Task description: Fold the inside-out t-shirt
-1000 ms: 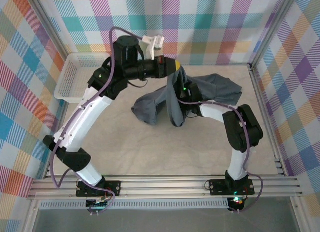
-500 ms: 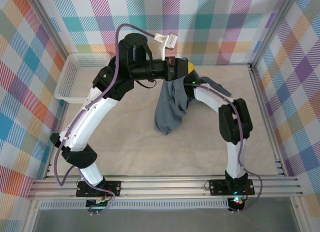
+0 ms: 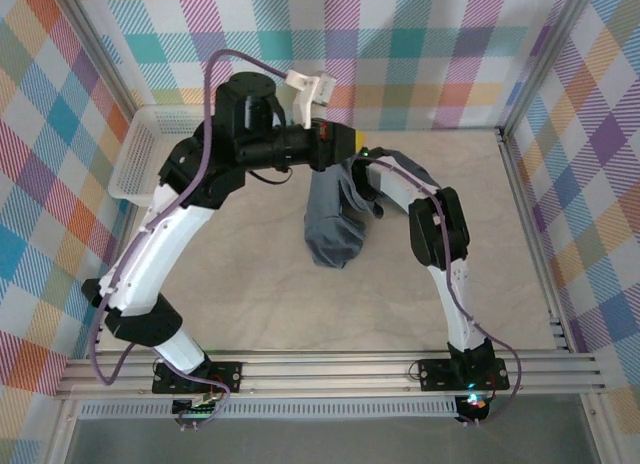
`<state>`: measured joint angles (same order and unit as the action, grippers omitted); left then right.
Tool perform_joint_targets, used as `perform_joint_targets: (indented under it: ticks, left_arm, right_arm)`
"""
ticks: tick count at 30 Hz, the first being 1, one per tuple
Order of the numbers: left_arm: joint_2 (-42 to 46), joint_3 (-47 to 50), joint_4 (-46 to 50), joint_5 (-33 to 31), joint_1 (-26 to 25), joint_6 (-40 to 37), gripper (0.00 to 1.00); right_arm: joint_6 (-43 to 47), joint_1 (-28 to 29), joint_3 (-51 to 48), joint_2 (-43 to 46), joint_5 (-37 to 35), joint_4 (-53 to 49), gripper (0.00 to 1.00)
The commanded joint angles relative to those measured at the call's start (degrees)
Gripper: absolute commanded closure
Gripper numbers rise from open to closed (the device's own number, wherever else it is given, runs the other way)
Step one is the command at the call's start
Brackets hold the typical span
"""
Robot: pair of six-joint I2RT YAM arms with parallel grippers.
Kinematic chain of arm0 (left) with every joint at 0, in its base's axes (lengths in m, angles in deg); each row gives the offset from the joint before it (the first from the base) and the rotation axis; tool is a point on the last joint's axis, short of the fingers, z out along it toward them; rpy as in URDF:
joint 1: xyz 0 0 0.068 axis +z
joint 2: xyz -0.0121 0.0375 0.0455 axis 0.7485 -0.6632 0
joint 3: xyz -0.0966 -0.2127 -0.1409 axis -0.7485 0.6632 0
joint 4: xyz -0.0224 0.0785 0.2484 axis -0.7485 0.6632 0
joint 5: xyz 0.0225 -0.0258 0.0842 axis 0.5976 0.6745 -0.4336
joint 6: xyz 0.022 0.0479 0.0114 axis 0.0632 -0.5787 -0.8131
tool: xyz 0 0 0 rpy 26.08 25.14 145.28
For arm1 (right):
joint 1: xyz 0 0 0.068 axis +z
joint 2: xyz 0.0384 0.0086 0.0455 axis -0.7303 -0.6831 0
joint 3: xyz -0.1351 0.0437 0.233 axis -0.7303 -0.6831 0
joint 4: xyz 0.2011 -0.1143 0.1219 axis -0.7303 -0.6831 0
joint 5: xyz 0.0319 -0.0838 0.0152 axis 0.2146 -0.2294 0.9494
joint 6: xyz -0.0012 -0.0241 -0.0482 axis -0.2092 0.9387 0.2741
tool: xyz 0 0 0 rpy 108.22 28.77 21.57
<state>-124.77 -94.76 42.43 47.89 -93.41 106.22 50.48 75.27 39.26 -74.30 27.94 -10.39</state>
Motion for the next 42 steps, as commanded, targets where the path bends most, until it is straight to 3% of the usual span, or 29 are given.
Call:
perform_joint_targets:
  ticks: [1,4,7,11,15,17,21,25,29,32,36,42]
  left_arm:
    - [6.5,2.6,-6.8,-2.9,-1.1,-5.4,1.0]
    - [9.1,7.8,-6.6,-16.2,-0.5,-6.6,1.0]
    - [9.6,11.3,-3.5,-24.8,4.6,-4.3,1.0]
    - [10.1,20.7,-4.9,-24.6,18.4,2.2,1.0]
    - [6.9,31.1,-7.4,-20.3,29.7,4.7,1.0]
    - [4.3,37.0,-8.8,-16.7,32.2,5.3,1.0]
    - [0.7,53.6,-17.5,-6.1,32.6,7.0,1.0]
    - [-1.6,64.6,-21.0,-5.2,32.6,8.8,0.99]
    - [2.1,68.3,-21.4,-1.2,32.6,6.9,0.51]
    - [8.7,65.3,-17.6,0.3,31.7,3.7,0.27]
    - [17.0,58.0,-15.2,0.2,25.4,-3.0,0.11]
    - [17.2,49.6,-16.2,0.7,12.1,-14.0,0.04]
  right_arm:
    - [5.8,1.6,4.9,-9.0,-8.3,-16.2,0.1]
    - [8.6,2.6,5.6,-11.8,-3.9,-19.1,0.22]
    - [9.1,2.7,-1.9,-6.5,4.6,-13.5,0.58]
    - [8.8,2.7,-15.0,10.1,15.6,-1.2,1.0]
    - [7.0,2.2,-28.4,28.4,25.2,12.6,1.0]
    - [4.1,1.7,-32.0,35.3,29.1,17.7,1.0]
    - [-4.5,-0.9,-34.7,45.7,31.1,26.1,1.0]
    - [-12.5,-3.3,-37.8,52.0,36.5,38.1,1.0]
    - [-15.9,-3.7,-37.4,52.0,39.5,39.5,1.0]
    - [-15.4,-3.8,-36.8,50.0,37.5,34.2,1.0]
    - [-12.6,-3.7,-34.6,46.6,36.1,26.0,1.0]
    - [-12.2,-3.7,-35.2,44.0,35.7,24.3,1.0]
